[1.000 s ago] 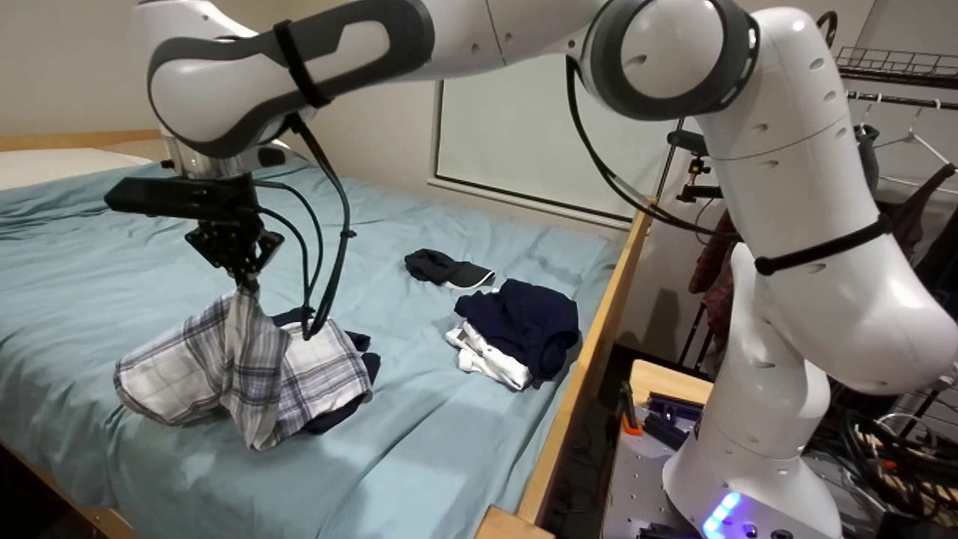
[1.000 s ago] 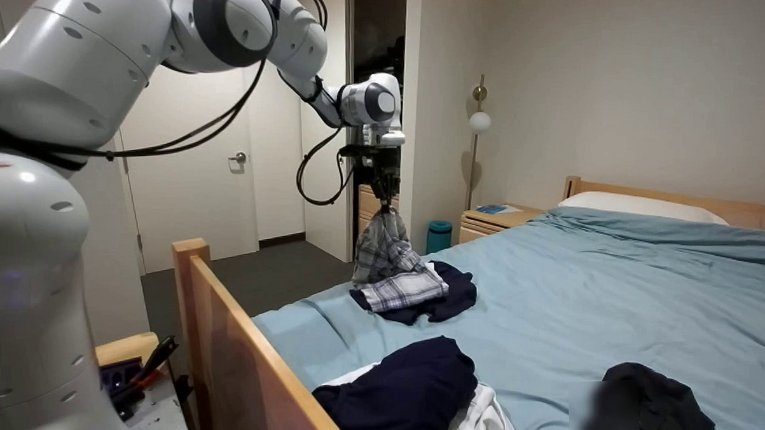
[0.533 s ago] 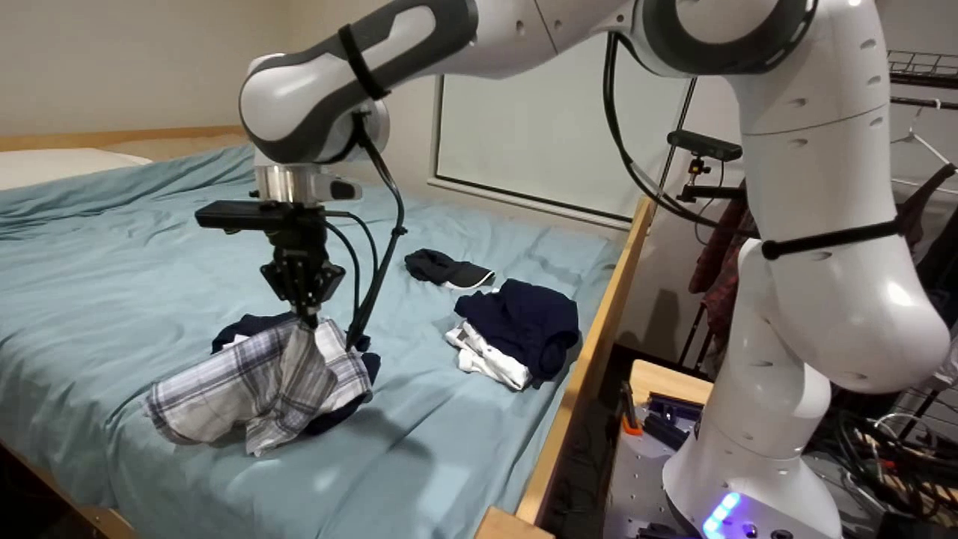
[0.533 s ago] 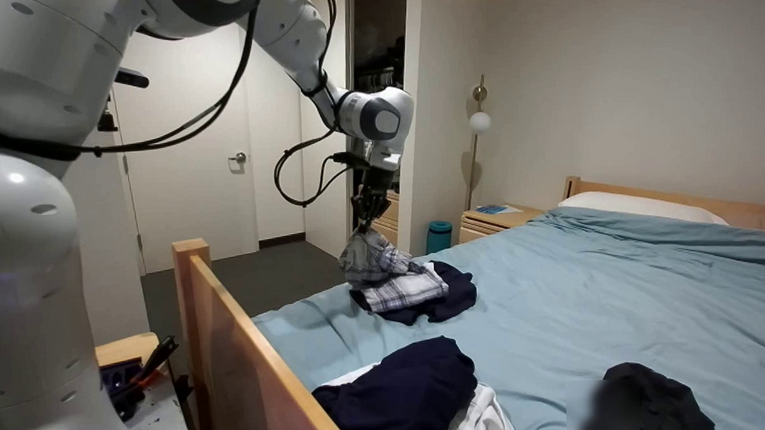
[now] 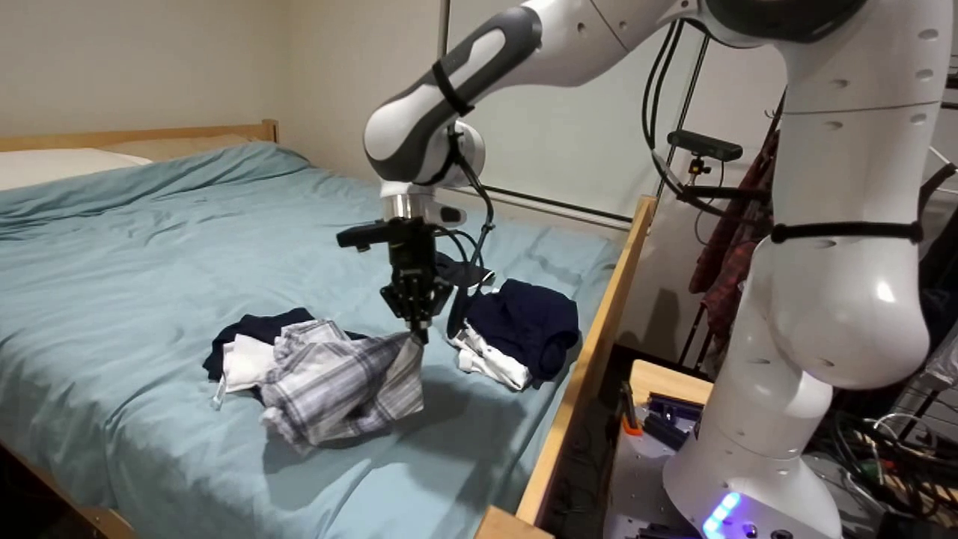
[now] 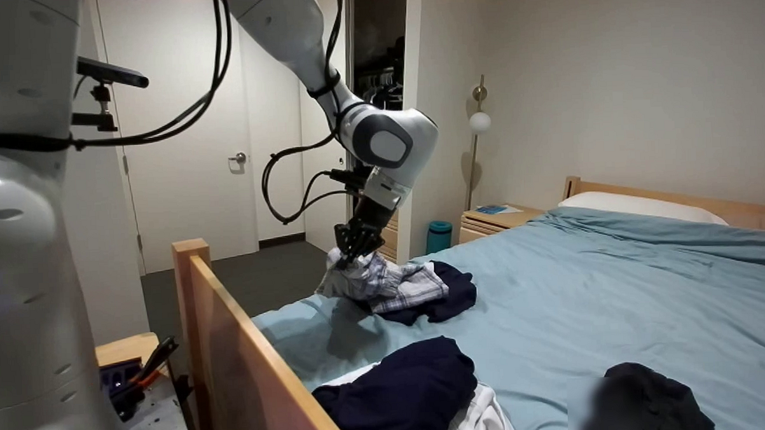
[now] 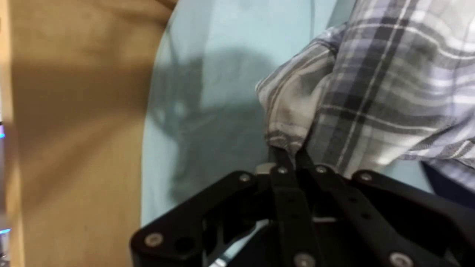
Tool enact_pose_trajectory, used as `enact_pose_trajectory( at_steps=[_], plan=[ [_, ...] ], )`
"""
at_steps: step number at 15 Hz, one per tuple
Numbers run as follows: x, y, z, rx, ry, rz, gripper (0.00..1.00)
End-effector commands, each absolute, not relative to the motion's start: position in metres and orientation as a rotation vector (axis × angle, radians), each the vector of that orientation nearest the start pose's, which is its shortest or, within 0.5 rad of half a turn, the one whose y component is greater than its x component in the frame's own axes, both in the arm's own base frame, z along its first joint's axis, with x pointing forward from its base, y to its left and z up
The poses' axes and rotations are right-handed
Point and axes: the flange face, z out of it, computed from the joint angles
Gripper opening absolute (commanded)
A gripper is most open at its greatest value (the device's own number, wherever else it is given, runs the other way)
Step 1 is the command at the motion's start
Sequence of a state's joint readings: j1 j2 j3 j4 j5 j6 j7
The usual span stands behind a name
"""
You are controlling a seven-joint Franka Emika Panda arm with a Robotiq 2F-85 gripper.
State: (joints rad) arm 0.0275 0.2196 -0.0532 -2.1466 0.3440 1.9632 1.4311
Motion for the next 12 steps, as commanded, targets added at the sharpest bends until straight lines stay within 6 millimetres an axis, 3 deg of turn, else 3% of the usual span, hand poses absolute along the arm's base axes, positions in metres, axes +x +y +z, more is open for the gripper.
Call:
enact_pose_trajectory(
  at_steps=[1,2,4,6,9,12],
  plan=[
    [0.457,-0.058,0.261,-2.104,2.267,0.891,0.14],
    [0.442,-0.081,0.255,-2.135,2.262,0.907,0.32],
    [0.427,-0.110,0.248,-2.213,2.254,0.896,0.44],
    [0.421,-0.123,0.249,-2.330,2.172,0.833,0.57],
    [0.426,-0.110,0.256,-2.506,1.995,0.798,0.76],
    [0.438,-0.067,0.265,-2.630,1.784,0.871,0.94]
  ],
)
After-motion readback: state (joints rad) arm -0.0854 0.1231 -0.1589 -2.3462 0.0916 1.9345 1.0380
